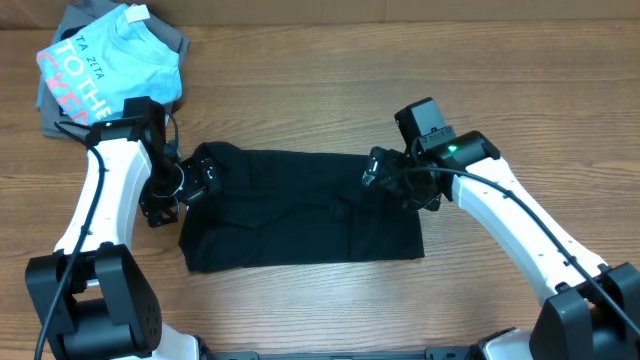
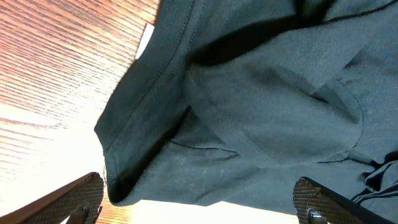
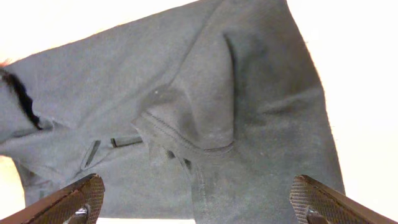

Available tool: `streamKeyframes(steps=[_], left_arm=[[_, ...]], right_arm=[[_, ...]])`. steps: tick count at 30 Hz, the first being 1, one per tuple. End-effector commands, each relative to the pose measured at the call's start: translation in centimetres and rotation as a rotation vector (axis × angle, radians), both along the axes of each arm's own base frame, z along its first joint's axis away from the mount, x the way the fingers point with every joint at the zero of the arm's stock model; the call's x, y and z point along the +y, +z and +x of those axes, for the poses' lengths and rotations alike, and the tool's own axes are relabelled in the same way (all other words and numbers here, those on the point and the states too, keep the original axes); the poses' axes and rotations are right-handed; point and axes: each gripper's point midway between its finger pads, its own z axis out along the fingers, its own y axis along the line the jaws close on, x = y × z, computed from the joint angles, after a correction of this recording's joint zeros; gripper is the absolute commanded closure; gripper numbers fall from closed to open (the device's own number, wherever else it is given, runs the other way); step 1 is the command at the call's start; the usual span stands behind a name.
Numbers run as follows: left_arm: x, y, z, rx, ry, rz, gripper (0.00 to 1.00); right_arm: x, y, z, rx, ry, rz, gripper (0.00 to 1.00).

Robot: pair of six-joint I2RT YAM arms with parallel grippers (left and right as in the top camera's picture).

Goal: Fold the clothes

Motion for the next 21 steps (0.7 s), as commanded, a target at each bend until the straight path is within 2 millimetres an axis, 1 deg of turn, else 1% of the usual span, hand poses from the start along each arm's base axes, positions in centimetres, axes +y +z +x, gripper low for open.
streamKeyframes(steps=[1,3,9,11,14,19,21], left_arm=[[-0.2,-0.3,-0.1,0.008,-0.018,-0.014,0.0],[-0.2,-0.3,-0.2,0.008,-0.018,-0.014,0.0],[-0.2,-0.3,-0.2,0.011,-0.018,-0.015,0.0],[-0.2,-0.3,-0.2,0.012,-0.018,-0.015,0.0],[-0.2,-0.3,-0.2,0.012,-0.018,-0.014,0.0],[-0.2,-0.3,-0.2,0.01,-0.018,-0.015,0.0],[-0.2,-0.3,-0.2,0.01,-0.018,-0.014,0.0]], right_arm=[[0.2,-0.6,-0.5,0.006,0.029,0.004,0.0],[0.4,-1.8,-0.7,0.035,0.034,0.006,0.0],[2.6,-4.9,-0.7,0.12,0.082,0.095,0.0],[3.1,-5.5,-0.7,0.135,0.089,0.119,0.01],[3.5,-6.2,-0.6,0.152,0.093,0.136,0.02],[3.9,-6.4,-0.3,0.144,0.097,0.148,0.13],[4.0,-6.3,-0.1,0.134,0.1,0.154,0.16]])
